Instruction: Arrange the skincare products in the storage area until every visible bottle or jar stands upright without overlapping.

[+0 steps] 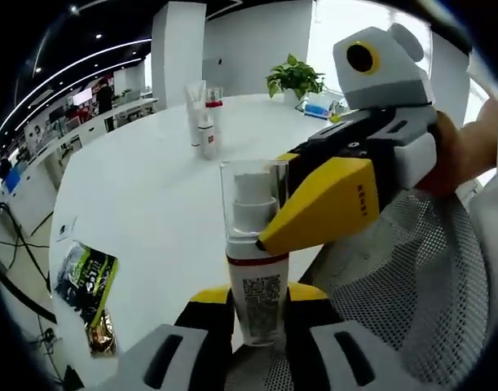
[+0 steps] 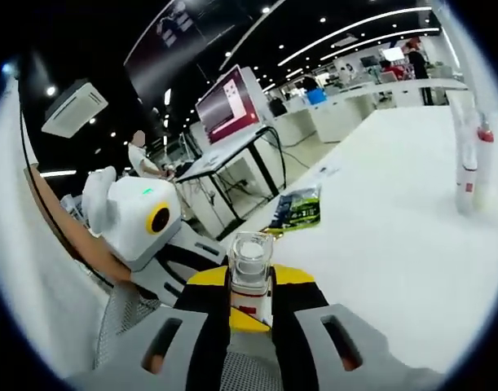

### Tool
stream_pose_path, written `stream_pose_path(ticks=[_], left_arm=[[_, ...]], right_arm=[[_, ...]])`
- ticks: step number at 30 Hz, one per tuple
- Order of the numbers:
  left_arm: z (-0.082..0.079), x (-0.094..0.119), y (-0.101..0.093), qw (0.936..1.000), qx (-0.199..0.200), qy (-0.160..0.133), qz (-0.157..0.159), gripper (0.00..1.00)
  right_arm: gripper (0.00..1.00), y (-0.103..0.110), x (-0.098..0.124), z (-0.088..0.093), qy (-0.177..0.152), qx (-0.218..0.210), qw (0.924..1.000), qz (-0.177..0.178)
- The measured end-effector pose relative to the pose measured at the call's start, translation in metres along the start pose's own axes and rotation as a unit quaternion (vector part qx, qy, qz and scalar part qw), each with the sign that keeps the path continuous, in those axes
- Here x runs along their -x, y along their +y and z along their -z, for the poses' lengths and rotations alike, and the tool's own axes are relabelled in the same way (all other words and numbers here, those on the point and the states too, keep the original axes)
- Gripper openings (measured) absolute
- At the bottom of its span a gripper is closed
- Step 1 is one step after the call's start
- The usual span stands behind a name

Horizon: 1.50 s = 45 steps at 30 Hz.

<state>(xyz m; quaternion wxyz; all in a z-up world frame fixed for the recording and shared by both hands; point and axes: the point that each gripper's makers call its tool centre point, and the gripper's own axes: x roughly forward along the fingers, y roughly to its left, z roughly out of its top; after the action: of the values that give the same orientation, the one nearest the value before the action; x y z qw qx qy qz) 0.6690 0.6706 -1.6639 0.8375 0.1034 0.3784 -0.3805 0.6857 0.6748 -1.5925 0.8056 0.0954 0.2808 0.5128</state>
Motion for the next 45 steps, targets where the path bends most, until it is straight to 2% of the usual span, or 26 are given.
stream_pose_path(ticks=[4,10,13,17,19,21,23,25,30,35,38,40,42,43,45], left_arm=[[-0.004,0.000,-0.004,0.9998,0.005,-0.009,0.015,0.23],[-0.010,0.002,-0.009,0.9991,0.012,-0.023,0.035,0.24],[-0.011,0.002,-0.014,0.9984,0.020,-0.023,0.048,0.24],[-0.018,0.004,-0.017,0.9965,0.031,-0.041,0.066,0.27],[-0.013,0.000,-0.020,0.9959,0.047,-0.026,0.073,0.34],[-0.013,0.001,-0.021,0.9968,0.027,-0.029,0.070,0.34],[-0.014,0.002,-0.023,0.9963,0.027,-0.031,0.075,0.34],[-0.011,0.003,-0.024,0.9967,0.018,-0.025,0.076,0.34],[-0.014,0.008,-0.026,0.9962,0.004,-0.036,0.079,0.34],[-0.016,0.010,-0.021,0.9965,-0.004,-0.043,0.071,0.36],[-0.024,0.016,-0.015,0.9953,0.018,-0.059,0.074,0.37],[-0.033,0.025,-0.004,0.9937,0.045,-0.080,0.065,0.37],[-0.034,0.031,-0.001,0.9933,0.056,-0.078,0.065,0.40],[-0.034,0.032,0.000,0.9935,0.054,-0.077,0.063,0.44],[-0.028,0.034,0.009,0.9972,0.009,-0.064,0.038,0.50]], right_arm=[[0.15,0.002,0.005,-0.003,0.022,0.004,0.9996,0.019],[0.15,0.003,0.011,-0.011,0.029,0.000,0.9986,0.044],[0.15,0.006,0.016,-0.013,0.027,0.003,0.9978,0.060],[0.15,0.006,0.024,-0.018,0.010,-0.003,0.9958,0.091],[0.15,0.008,0.027,-0.018,0.002,-0.002,0.9949,0.101],[0.15,0.008,0.032,-0.018,-0.004,-0.015,0.9931,0.116],[0.15,0.012,0.037,-0.020,-0.010,-0.021,0.9921,0.123],[0.15,0.016,0.038,-0.022,-0.013,-0.019,0.9921,0.123],[0.15,0.017,0.033,-0.024,-0.008,-0.015,0.9923,0.123],[0.15,0.014,0.034,-0.040,-0.024,-0.015,0.9921,0.123],[0.15,0.007,0.039,-0.055,-0.045,-0.019,0.9909,0.126],[0.15,0.001,0.041,-0.064,-0.056,-0.019,0.9903,0.126],[0.15,-0.006,0.043,-0.072,-0.064,-0.014,0.9896,0.128],[0.15,-0.009,0.043,-0.075,-0.066,-0.012,0.9892,0.130],[0.15,-0.018,0.043,-0.081,-0.072,-0.008,0.9881,0.136]])
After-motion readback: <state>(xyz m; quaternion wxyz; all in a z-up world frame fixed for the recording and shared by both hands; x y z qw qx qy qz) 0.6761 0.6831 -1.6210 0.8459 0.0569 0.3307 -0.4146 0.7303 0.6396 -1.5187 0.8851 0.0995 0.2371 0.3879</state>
